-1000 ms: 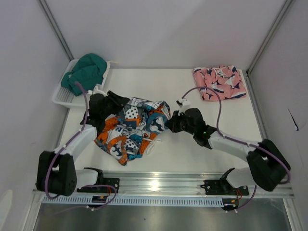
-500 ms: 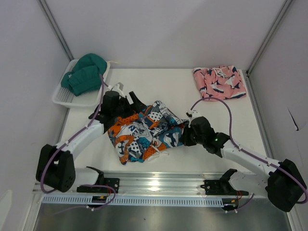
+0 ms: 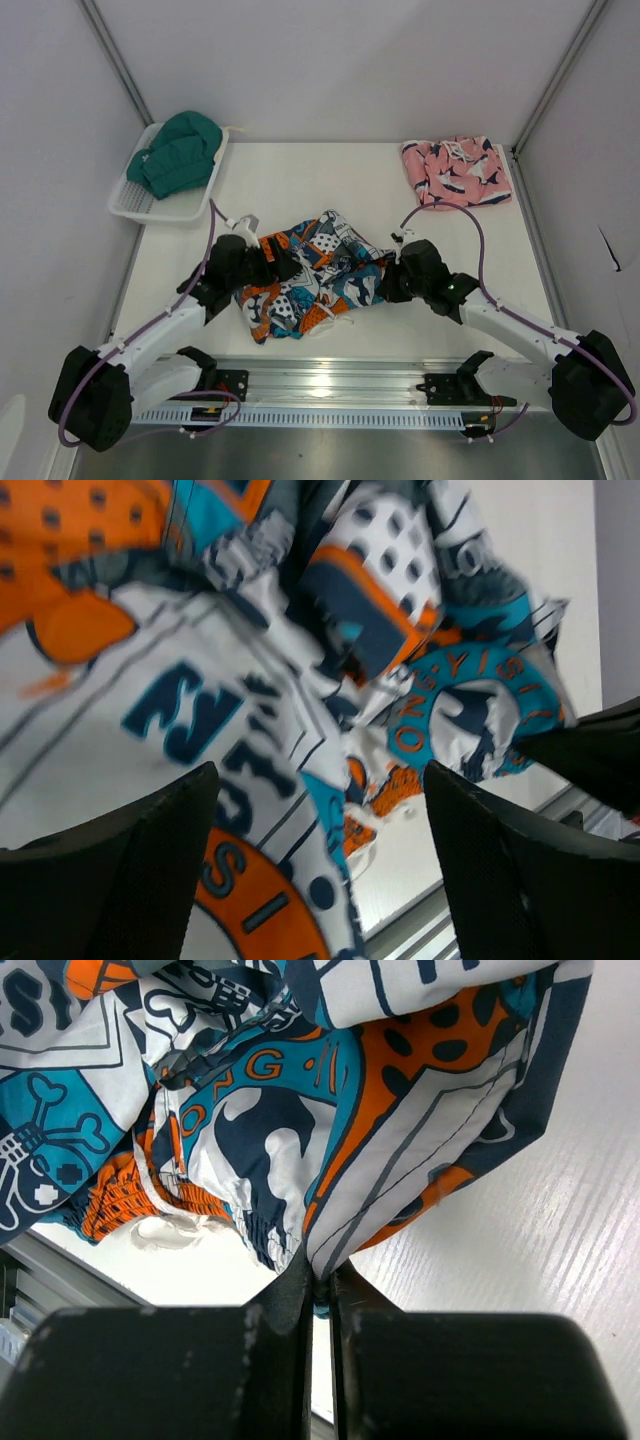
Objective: Fold and stack the shorts
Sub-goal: Flatten the shorts out
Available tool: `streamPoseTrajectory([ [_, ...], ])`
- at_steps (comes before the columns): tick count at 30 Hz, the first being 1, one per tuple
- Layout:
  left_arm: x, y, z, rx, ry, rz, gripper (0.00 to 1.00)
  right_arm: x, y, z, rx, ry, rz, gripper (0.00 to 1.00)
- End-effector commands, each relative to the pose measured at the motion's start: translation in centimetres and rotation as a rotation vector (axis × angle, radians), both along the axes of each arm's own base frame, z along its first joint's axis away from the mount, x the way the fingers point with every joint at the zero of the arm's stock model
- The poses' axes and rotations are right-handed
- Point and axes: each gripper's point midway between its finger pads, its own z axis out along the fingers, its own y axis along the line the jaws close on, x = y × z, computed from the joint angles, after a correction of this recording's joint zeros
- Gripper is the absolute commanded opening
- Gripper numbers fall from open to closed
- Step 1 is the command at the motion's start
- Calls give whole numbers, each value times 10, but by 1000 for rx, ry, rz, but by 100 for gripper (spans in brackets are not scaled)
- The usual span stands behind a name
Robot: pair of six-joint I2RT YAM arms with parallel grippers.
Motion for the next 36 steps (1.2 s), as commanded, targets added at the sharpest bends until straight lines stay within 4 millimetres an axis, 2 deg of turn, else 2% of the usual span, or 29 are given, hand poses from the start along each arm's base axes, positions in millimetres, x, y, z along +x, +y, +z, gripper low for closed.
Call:
streamPoseTrajectory([
  [1, -2, -14, 15, -143, -95, 13, 84, 2, 4, 1, 26, -12, 9, 0],
  [5, -2, -22, 5, -147, -97, -1, 77, 1, 4, -5, 28, -10, 5, 0],
  [7, -2, -31, 7, -159, -100, -25, 74, 1, 3, -8, 25, -4, 3, 0],
  [16, 13, -70, -3, -195, -74, -76, 69, 2, 5, -9, 40, -14, 2, 0],
  [19, 23, -75, -5, -195, -70, -66, 66, 1, 4, -9, 37, -13, 6, 0],
  [26, 39, -74, -8, -161, -84, -13, 60, 1, 3, -8, 43, -26, 6, 0],
  [34, 43, -88, -21, -192, -31, -42, 55, 2, 1, -8, 51, -26, 2, 0],
  [36, 44, -91, -22, -203, -29, -45, 49, 3, 2, -7, 55, -27, 3, 0],
])
